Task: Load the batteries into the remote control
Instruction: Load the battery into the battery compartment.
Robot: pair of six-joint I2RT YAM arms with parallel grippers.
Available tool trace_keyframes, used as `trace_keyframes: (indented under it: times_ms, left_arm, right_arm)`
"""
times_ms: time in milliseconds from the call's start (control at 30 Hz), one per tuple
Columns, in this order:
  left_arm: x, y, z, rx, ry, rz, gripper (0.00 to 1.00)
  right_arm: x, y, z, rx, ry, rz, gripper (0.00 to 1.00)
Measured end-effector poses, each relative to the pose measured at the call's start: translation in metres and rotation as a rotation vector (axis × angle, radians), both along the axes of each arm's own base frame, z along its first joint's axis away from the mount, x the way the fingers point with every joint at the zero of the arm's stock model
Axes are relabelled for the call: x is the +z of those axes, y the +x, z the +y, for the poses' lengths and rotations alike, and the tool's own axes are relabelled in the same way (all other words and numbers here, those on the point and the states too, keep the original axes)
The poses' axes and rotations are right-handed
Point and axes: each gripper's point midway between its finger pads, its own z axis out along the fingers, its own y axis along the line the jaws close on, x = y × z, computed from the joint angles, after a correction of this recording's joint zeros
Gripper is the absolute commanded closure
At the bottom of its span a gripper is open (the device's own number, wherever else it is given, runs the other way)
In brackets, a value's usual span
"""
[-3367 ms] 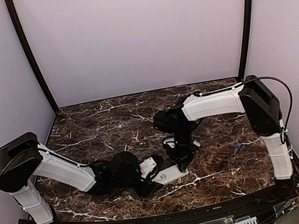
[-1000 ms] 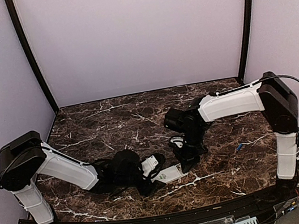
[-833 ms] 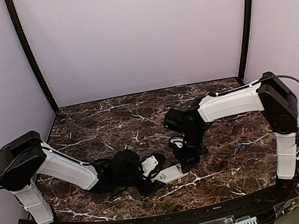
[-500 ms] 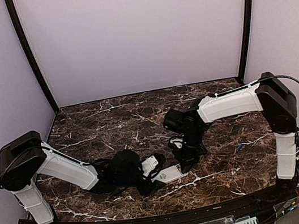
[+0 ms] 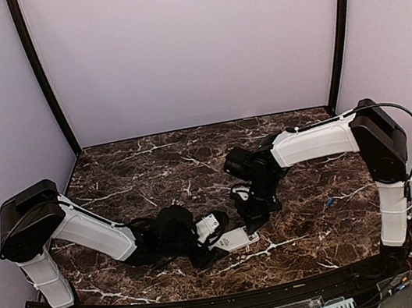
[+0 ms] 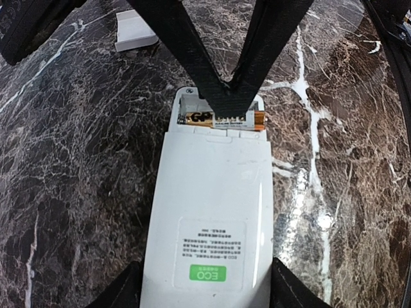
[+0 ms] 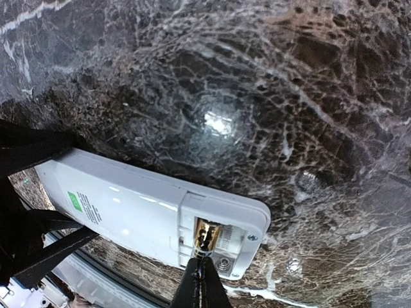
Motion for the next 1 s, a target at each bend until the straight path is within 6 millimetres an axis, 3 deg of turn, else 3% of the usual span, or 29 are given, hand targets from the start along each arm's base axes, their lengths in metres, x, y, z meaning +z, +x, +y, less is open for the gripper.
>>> trace_keyframes:
  times_ms: [367,1000]
  left_arm:
    - [0.0,0.0,0.0,-0.005,-0.003,0.005,0.39]
    - [0.0,0.001,-0.002,-0.007,-0.006,0.007,0.39]
  right_arm:
    - [-0.004,0.013,0.004,-0.033,0.021,-0.032,0.97]
    - [0.004,0.012,-0.005,-0.004,-0.045,-0.045,0.87]
